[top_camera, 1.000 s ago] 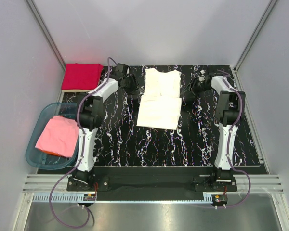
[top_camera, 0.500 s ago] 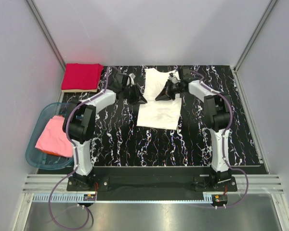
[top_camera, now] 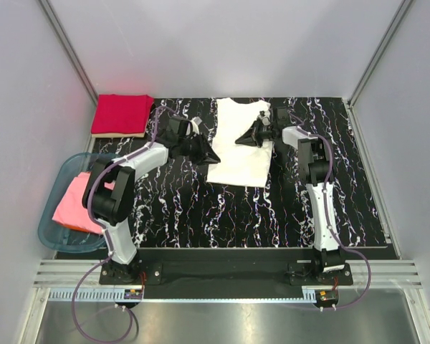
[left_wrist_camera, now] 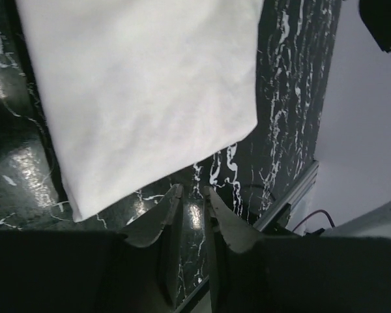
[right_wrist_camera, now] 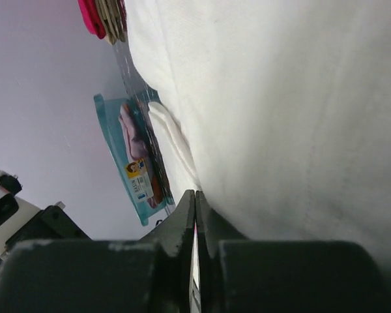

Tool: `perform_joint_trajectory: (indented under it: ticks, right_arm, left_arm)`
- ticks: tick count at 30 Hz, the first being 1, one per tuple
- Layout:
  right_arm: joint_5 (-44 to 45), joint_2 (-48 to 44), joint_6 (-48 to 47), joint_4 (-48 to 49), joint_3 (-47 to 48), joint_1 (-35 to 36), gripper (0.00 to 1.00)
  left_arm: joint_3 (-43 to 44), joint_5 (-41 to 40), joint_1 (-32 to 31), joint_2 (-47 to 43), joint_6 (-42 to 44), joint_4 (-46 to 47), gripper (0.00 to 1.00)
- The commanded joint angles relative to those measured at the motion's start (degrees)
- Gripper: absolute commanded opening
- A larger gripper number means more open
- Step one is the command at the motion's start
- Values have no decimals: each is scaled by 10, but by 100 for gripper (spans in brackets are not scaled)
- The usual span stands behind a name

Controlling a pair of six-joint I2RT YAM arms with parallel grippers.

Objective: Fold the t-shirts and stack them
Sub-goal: Fold the tshirt

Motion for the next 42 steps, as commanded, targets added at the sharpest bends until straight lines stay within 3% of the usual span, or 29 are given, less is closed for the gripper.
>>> perform_joint_trajectory:
  ticks: [1, 6, 9, 15, 19, 25, 28, 33, 35, 38, 42]
  right_arm:
    - [4, -55, 4, -27, -3, -4, 9]
    - [39, -212, -6, -87, -91, -7, 28]
    - [42, -283, -15, -98, -168, -7, 31]
    - [14, -331, -56, -67, -332, -1, 20]
    - [0, -323, -51, 23, -417, -1, 12]
    - [-10, -297, -41, 149, -565, -25, 10]
    - [-12, -341, -38, 148, -632, -40, 8]
    - [11, -503, -80, 19, -669, -42, 8]
    - [40, -545, -117, -67, -656, -41, 9]
    - [34, -546, -114, -79, -643, -28, 9]
    - [40, -502, -115, -72, -616, 15, 8]
  left_arm:
    - [10, 46, -5, -21, -6, 30, 24]
    - [25, 66, -7, 30, -9, 35, 25]
    - [35, 73, -6, 73, -2, 38, 24]
    - [17, 53, -4, 121, 10, 38, 23]
    - [-41, 40, -7, 117, 13, 46, 21]
    - [-161, 20, -12, 65, 18, 69, 20]
    - [-200, 23, -22, 14, 17, 71, 20]
    - [-215, 37, -49, -70, 21, 41, 21]
    - [-202, 39, -51, -107, 21, 20, 27]
    - [-173, 35, -51, -121, 19, 6, 31]
    - [-139, 51, -51, -77, 11, 9, 28]
